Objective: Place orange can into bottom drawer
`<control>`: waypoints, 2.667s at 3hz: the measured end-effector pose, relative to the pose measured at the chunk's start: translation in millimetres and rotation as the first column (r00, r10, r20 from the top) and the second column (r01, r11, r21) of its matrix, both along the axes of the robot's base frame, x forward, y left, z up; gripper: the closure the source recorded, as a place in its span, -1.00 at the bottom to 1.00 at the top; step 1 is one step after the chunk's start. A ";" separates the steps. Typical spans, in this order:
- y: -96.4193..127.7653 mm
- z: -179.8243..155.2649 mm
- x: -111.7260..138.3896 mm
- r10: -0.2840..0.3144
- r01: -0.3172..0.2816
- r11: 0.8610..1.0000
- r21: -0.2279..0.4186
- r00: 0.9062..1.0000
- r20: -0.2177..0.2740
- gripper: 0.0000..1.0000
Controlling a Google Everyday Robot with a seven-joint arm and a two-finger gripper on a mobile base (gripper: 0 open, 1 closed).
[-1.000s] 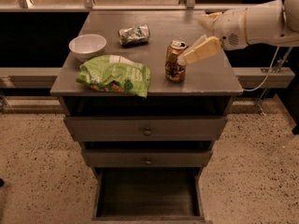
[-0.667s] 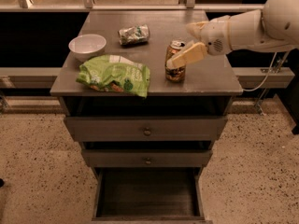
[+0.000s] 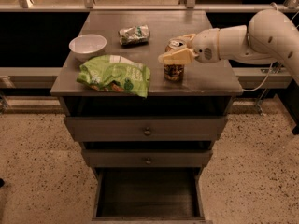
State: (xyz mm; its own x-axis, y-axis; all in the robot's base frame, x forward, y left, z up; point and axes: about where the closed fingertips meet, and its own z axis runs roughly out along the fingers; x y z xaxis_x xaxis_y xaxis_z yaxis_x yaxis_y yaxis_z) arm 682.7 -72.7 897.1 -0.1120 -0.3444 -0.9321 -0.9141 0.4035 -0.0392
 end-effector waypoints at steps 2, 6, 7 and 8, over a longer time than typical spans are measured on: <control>-9.7 39.7 -82.9 0.179 -0.203 0.968 0.148 0.971 0.158 0.93; -72.6 -162.5 -222.5 0.206 -0.210 0.977 -0.047 0.976 -0.076 1.00; -67.1 -151.9 -224.2 0.213 -0.216 0.974 -0.065 0.976 -0.038 1.00; -45.7 -186.4 -218.6 0.208 -0.208 0.978 -0.005 0.977 0.037 1.00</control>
Offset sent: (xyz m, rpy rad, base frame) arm -0.1984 -0.0534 0.0749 0.1554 -0.4143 0.4022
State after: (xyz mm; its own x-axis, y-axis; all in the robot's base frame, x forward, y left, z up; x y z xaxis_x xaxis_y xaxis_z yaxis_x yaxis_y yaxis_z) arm 464.1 -118.4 710.7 -0.0030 -0.3571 -0.9341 -0.9759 0.2050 -0.0753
